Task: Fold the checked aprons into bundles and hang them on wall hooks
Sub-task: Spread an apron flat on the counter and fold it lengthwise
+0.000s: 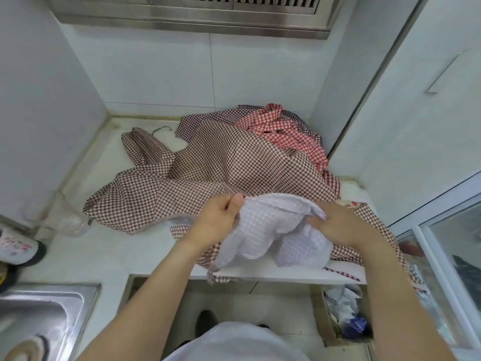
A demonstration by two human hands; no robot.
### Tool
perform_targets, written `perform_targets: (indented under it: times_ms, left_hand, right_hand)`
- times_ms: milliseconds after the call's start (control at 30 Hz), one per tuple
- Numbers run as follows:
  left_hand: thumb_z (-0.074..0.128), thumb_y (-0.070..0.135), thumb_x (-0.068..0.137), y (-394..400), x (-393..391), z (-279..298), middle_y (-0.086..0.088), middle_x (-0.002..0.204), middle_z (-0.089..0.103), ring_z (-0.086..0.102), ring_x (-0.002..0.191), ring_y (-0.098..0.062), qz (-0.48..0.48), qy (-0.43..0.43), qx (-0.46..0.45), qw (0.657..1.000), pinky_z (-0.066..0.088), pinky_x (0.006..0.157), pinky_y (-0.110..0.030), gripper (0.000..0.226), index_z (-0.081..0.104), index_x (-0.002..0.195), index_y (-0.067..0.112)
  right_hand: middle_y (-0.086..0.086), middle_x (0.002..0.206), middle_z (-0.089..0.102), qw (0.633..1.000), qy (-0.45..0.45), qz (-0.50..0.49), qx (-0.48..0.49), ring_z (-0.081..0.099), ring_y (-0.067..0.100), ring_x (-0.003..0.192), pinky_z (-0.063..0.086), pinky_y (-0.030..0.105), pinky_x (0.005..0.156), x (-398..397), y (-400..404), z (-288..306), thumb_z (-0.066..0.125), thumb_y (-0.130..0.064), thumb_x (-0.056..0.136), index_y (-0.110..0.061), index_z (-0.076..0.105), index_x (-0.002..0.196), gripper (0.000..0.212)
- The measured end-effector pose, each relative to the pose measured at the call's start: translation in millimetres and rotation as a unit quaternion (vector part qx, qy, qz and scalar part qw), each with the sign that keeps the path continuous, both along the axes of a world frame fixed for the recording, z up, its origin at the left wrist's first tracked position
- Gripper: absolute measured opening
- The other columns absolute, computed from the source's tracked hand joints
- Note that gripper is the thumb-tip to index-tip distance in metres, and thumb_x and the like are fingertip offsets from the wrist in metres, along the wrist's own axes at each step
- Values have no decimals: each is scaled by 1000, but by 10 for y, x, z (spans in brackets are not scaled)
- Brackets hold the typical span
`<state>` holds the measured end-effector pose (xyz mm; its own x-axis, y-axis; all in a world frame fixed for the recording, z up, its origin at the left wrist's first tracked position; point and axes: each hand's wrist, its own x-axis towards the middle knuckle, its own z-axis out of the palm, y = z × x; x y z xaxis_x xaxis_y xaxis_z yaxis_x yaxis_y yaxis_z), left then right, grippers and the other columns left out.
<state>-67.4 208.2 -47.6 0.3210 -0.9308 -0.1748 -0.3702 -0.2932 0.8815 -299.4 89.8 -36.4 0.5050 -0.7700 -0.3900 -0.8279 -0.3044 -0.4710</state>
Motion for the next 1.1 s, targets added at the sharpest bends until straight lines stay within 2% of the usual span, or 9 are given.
perform_targets:
  times_ms: [67, 133, 233, 367, 567, 700, 900, 1000, 1100]
  left_hand:
    - [45, 33, 104, -38, -17, 45, 8, 57, 44, 39, 48, -1, -7, -45, -65, 997, 31, 48, -17, 42, 46, 65, 18]
    - [48, 32, 103, -78, -54, 86, 9, 57, 44, 39, 50, -4, -48, -122, -109, 985, 29, 48, -18, 40, 46, 65, 21]
    - [51, 35, 101, -123, -146, 131, 8, 59, 47, 43, 53, -5, -72, -135, -137, 979, 32, 51, -17, 36, 48, 68, 19]
    - [59, 57, 83, -80, -41, 102, -8, 69, 61, 53, 58, -12, -96, -29, -99, 990, 44, 54, -29, 41, 52, 83, 17]
    - [83, 46, 74, 45, -3, -249, 10, 103, 57, 53, 84, 2, -130, -156, -4, 979, 44, 76, -11, 59, 58, 123, 24]
    - [79, 64, 64, -29, -12, -401, 11, 133, 38, 40, 122, -7, -63, -110, -16, 992, 37, 107, -30, 105, 28, 151, 31]
    - [72, 15, 86, -192, -14, -304, -2, 94, 61, 57, 87, -9, -36, -28, -152, 987, 48, 79, -33, 10, 70, 95, 14]
    - [73, 26, 84, -255, 128, -218, -4, 93, 67, 62, 92, -22, -93, -4, -181, 979, 52, 84, -41, 17, 72, 95, 12]
    - [73, 22, 85, -333, 75, -127, -7, 97, 67, 64, 91, -18, -154, 9, -170, 973, 53, 81, -37, 18, 72, 100, 13]
  right_hand:
    - [0, 144, 47, 996, 53, 28, -65, 42, 23, 129, 39, 46, 107, 127, 174, -50, 63, -57, 81, -38, 40, 142, 68]
    - [-9, 150, 36, 989, -64, 65, -114, 33, 15, 138, 30, 48, 115, 374, 411, 9, 75, -56, 69, -46, 25, 147, 93]
    - [-15, 110, 66, 967, -232, 72, -80, 62, 3, 96, 54, 33, 87, 660, 591, 63, 80, -38, 76, -29, 58, 125, 55]
    - [-3, 72, 61, 954, -287, -14, -84, 53, 5, 62, 44, 24, 56, 655, 486, 37, 71, -20, 88, -14, 61, 83, 12]
    - [5, 93, 73, 891, -385, -239, 14, 69, 20, 88, 55, 39, 81, 407, 243, 228, 57, -25, 98, -6, 67, 96, 22]
    - [6, 103, 73, 897, -374, -221, 78, 69, 21, 98, 52, 44, 93, 330, 222, 273, 53, -31, 101, -6, 67, 105, 29]
    - [16, 91, 68, 953, -287, -59, 84, 64, 17, 79, 49, 31, 74, 189, 217, 306, 61, -18, 95, -5, 69, 92, 15]
    - [9, 86, 69, 977, -202, -32, 64, 60, 8, 75, 47, 37, 70, 50, 122, 288, 71, -34, 86, -10, 70, 91, 25]
    - [-22, 113, 61, 986, -165, -7, -30, 60, -8, 92, 47, 19, 79, 92, 117, 272, 82, -39, 77, -32, 61, 118, 47]
